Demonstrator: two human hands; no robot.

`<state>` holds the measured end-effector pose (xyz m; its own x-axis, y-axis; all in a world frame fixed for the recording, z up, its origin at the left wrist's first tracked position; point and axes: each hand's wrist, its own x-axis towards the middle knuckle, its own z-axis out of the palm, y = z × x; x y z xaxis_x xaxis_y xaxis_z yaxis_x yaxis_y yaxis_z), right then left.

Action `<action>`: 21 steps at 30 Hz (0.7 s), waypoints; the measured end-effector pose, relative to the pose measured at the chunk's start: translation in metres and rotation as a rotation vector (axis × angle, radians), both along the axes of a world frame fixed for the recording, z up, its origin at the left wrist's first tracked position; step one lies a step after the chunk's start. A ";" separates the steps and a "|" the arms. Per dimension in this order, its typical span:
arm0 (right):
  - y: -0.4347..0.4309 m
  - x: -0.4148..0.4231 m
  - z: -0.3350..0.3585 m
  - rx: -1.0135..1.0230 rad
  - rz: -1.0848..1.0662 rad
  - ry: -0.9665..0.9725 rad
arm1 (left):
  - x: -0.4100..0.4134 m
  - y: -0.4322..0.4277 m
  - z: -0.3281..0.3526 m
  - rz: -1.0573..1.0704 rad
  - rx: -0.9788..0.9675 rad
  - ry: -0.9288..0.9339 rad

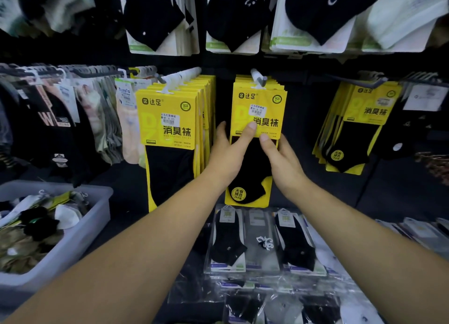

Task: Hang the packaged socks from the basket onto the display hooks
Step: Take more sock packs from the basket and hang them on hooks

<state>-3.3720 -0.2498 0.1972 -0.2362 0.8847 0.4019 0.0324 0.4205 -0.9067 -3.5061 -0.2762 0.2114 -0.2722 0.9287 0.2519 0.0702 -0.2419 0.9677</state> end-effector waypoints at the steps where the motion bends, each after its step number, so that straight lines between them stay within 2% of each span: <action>1: -0.009 0.004 -0.005 -0.001 -0.017 -0.010 | -0.001 -0.008 -0.002 0.007 -0.017 0.026; 5: -0.056 0.023 -0.039 -0.039 -0.180 -0.028 | 0.000 -0.060 -0.022 0.014 -0.065 0.125; 8: -0.101 0.033 -0.082 -0.102 -0.262 -0.140 | -0.001 -0.116 -0.064 -0.008 -0.137 0.224; 11: -0.150 0.039 -0.131 -0.207 -0.173 -0.309 | -0.019 -0.172 -0.121 -0.004 -0.269 0.432; 15: -0.213 0.036 -0.201 -0.342 0.031 -0.558 | -0.065 -0.235 -0.195 0.146 -0.560 0.745; 18: -0.251 0.024 -0.258 -0.410 0.203 -0.846 | -0.084 -0.281 -0.247 0.262 -0.791 0.739; 21: -0.278 0.019 -0.314 -0.475 0.335 -1.102 | -0.083 -0.315 -0.287 0.180 -0.943 0.547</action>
